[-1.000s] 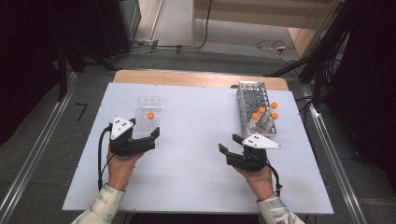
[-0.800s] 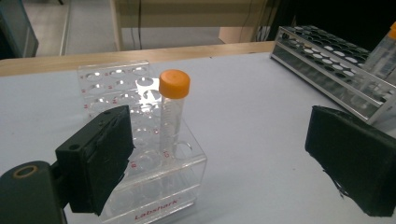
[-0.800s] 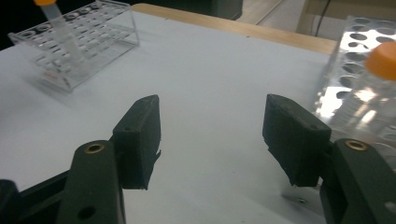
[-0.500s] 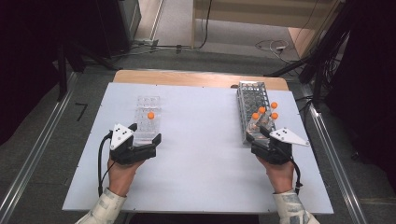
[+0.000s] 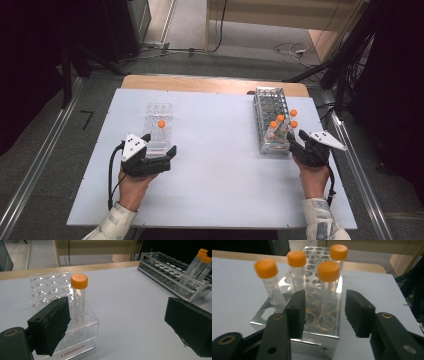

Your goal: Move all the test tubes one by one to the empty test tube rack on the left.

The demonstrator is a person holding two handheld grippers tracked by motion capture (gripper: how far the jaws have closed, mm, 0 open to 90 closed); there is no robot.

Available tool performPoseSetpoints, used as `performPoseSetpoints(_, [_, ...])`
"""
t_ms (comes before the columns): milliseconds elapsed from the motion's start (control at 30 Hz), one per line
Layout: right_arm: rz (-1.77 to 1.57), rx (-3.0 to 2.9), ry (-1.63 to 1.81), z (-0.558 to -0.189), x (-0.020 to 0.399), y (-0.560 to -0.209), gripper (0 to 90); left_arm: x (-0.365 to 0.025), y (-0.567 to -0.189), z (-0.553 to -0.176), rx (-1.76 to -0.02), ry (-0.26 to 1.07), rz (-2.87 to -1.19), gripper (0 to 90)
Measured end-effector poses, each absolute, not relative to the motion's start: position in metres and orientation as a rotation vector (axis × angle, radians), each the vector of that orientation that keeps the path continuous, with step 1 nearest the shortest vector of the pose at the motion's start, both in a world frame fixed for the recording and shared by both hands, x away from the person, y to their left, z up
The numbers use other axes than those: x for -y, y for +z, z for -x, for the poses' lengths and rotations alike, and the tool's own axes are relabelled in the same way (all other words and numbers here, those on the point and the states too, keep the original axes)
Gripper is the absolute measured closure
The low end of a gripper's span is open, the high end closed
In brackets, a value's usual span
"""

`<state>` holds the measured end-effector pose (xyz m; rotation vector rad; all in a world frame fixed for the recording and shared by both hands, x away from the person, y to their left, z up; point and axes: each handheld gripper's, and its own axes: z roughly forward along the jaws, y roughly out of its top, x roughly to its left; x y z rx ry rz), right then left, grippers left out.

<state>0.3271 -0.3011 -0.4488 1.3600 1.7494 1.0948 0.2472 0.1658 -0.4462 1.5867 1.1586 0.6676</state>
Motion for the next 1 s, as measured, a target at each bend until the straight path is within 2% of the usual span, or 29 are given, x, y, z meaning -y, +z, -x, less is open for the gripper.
performPoseSetpoints(733, [-1.341,-1.768,1.06,-0.352,0.297,-0.46,70.7,-0.166,-0.448,-0.249,-1.148,0.648,-1.588,3.8])
performPoseSetpoints(1000, [-1.331,-1.752,1.078,-0.349,0.297,-0.454,71.2,-0.164,-0.448,-0.248,-1.141,0.657,-1.597,3.9])
